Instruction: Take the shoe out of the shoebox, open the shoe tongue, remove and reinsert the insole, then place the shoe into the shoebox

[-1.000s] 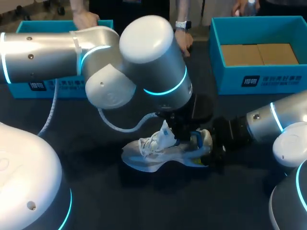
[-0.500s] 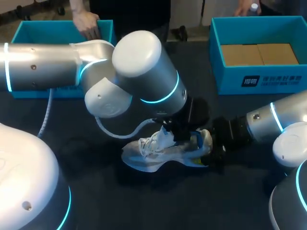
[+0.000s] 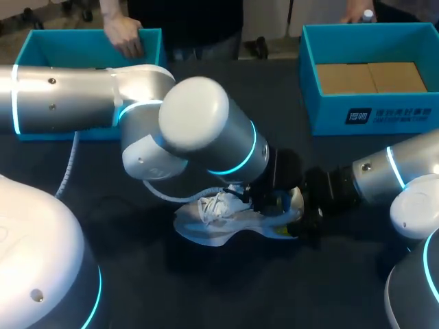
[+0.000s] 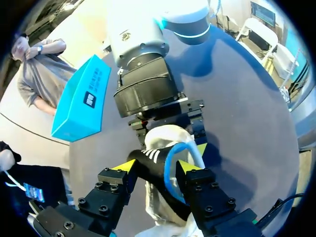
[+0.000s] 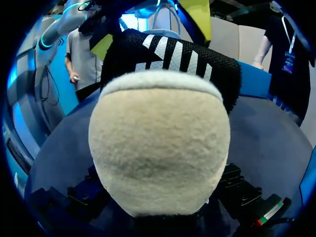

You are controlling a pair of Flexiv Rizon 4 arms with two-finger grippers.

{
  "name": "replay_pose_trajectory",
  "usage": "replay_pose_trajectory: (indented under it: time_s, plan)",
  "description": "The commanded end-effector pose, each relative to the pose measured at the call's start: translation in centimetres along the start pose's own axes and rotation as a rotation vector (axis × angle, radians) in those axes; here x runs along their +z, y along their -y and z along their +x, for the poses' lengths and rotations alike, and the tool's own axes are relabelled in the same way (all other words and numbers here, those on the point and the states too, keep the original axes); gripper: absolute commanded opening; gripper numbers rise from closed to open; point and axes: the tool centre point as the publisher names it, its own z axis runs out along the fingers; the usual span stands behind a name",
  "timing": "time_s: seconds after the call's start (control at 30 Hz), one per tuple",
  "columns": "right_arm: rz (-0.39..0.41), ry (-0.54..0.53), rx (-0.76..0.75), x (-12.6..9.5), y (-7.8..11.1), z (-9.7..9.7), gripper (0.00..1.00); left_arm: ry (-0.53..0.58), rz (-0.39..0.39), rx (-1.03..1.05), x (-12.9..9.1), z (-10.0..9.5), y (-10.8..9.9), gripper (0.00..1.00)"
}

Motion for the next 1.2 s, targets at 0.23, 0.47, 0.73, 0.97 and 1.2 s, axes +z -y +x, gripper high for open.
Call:
replay_pose_trajectory:
  time_s: [0.23,0.47,0.73,0.97,1.2]
  plan:
    - [0.004,0.002,0.000,0.2,-0.1,0.0,0.00,0.152,-0.020,-0.007,-1.3,0.8,0.3,0.51]
    - [0.004,0.002,0.000,0.2,-0.1,0.0,0.00,0.174,-0.008,-0.007,-2.1,1.0,0.2,0.50]
    - [0.004,0.002,0.000,0.2,-0.1,0.0,0.00,0.193,0.023,-0.001,-0.9,0.0,0.2,0.46]
    - [0.004,0.002,0.000,0.2,-0.1,0.0,0.00,0.211,0.045,0.011,-0.1,-0.7,0.2,0.32]
    - [0.004,0.002,0.000,0.2,-0.1,0.0,0.00,0.192,0.040,0.018,0.5,-0.5,-0.1,0.00]
